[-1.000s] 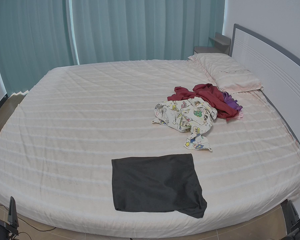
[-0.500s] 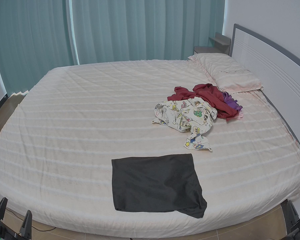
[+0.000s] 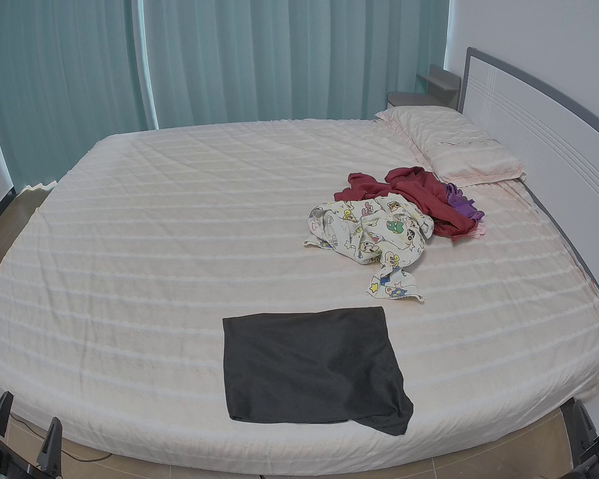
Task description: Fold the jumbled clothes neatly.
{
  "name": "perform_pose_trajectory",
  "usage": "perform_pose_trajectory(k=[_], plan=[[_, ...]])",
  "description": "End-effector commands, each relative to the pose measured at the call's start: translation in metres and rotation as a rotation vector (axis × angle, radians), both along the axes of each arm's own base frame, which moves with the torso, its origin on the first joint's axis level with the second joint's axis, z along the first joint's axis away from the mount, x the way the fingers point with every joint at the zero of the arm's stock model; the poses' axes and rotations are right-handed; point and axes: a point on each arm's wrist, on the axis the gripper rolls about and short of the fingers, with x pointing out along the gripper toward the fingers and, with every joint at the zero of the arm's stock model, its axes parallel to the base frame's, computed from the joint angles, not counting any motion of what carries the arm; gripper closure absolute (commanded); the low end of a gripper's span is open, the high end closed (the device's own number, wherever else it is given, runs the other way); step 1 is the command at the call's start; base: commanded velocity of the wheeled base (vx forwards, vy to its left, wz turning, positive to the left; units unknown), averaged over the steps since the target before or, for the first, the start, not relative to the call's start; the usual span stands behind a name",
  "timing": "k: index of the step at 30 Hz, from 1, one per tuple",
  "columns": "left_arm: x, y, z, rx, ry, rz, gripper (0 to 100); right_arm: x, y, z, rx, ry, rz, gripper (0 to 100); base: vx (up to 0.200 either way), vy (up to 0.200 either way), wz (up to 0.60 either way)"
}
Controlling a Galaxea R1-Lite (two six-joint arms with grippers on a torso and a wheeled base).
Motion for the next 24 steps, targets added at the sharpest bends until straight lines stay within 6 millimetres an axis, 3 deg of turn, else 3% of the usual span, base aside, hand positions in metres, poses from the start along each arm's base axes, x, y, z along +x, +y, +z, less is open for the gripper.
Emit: perform_pose_trajectory(k=[1,24], plan=[[0.0008,0.0,-0.005,0.0,0.01,0.0,0,0.0005,0.0,-0.0051,0.0,0.007,0.0,0,0.0,0.0,0.0],[0.0007,0.0,-0.0047,0.002,0.01,0.0,0,0.0004,0.0001,-0.0047,0.003,0.005,0.006,0,0.0,0.0,0.0]])
